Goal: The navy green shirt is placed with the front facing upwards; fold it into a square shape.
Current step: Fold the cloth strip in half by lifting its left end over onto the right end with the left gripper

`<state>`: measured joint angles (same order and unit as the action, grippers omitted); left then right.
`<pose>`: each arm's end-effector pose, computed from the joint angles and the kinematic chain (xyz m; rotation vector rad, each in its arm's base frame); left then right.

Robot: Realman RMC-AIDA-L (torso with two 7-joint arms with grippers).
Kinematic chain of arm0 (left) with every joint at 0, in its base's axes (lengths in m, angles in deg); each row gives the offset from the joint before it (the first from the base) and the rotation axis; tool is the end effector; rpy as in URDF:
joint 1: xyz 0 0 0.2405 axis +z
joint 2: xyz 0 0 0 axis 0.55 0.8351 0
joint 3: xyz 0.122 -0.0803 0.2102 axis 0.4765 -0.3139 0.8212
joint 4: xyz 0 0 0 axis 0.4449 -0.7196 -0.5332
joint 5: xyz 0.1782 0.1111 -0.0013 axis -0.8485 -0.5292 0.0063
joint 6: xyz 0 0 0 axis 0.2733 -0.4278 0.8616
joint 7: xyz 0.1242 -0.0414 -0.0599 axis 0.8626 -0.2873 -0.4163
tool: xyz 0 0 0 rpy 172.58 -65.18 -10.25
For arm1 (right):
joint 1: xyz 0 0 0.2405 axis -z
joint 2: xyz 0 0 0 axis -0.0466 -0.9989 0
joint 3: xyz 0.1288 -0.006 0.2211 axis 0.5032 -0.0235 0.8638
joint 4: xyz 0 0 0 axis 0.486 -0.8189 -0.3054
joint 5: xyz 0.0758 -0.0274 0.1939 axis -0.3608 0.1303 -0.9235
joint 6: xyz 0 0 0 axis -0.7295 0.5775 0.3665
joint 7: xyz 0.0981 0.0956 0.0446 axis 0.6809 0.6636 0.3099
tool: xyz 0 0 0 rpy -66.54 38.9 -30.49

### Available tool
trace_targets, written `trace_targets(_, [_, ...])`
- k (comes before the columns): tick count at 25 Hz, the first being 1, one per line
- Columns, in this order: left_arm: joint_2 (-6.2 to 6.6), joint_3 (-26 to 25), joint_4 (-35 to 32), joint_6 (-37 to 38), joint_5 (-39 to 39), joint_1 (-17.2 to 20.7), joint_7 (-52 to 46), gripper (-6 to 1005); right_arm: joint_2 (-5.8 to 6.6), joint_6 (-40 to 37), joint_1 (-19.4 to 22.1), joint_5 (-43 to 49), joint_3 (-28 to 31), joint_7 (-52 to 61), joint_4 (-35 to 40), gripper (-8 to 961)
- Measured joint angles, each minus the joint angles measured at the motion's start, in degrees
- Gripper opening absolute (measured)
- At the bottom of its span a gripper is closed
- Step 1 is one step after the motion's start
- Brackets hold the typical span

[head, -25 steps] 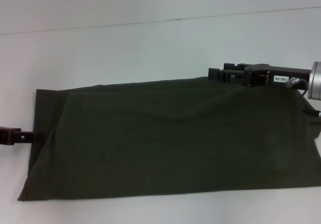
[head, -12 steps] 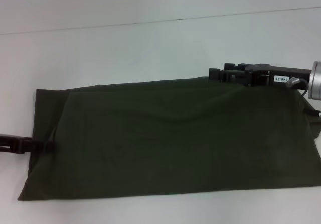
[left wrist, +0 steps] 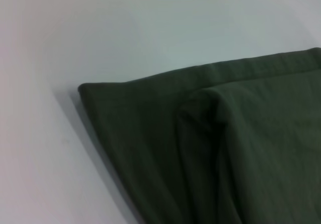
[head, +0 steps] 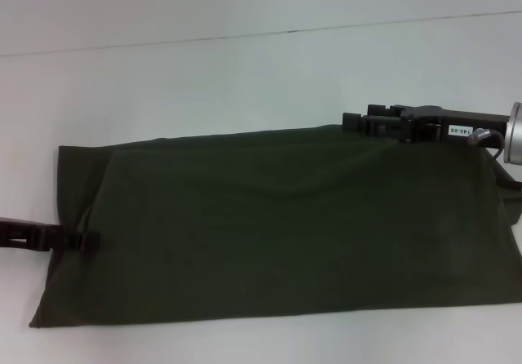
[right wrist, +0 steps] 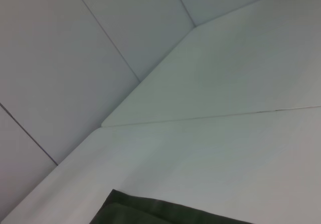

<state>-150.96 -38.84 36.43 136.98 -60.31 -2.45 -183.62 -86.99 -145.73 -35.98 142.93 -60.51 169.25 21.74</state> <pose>-0.3204 0.3440 0.0240 -2.4563 -1.4343 -0.0688 0.2943 0.3526 0.0212 -2.3757 1.2091 0.7604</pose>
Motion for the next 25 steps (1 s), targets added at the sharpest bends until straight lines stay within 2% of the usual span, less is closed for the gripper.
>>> trace_targets(25, [-0.72,1.27,0.24,1.82,0.65,-2.10,0.82,842,0.00,0.82,0.00,0.00,0.00,-0.19,-0.18,915])
